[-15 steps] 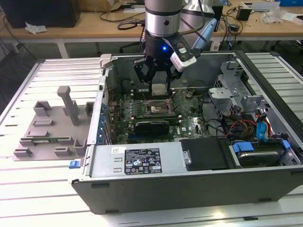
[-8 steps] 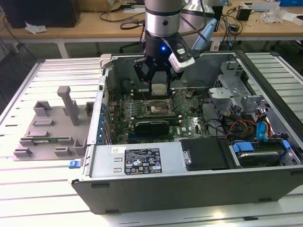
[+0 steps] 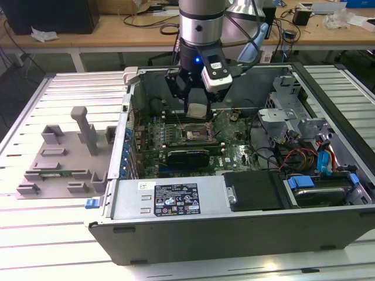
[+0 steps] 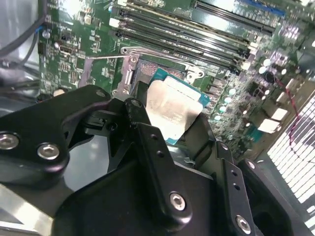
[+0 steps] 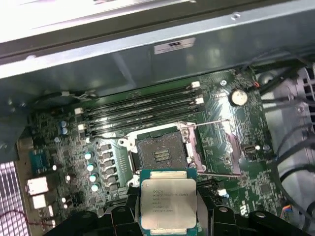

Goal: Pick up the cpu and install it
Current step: 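Place the cpu into insertion slot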

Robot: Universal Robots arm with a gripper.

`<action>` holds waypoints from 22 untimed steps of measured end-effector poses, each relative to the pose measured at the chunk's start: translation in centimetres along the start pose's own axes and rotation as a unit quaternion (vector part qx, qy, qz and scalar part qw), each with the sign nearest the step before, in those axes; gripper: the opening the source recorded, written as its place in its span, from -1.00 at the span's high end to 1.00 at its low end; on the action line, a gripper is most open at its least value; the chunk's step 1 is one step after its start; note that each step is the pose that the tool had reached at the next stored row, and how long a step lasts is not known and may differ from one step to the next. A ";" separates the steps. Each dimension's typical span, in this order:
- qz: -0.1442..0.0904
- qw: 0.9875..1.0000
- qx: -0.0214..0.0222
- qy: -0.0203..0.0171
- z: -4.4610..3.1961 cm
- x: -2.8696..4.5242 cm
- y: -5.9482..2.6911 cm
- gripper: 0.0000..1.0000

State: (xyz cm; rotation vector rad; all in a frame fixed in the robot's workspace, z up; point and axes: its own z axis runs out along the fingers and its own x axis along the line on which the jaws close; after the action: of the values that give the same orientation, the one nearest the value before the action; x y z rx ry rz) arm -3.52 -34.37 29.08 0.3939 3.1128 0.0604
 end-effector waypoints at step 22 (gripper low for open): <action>0.203 0.979 0.000 -0.008 0.03 0.00 0.00 -0.09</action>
State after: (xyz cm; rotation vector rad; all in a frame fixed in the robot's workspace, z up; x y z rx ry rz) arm -3.52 -34.37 29.05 1.0169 2.9602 0.0578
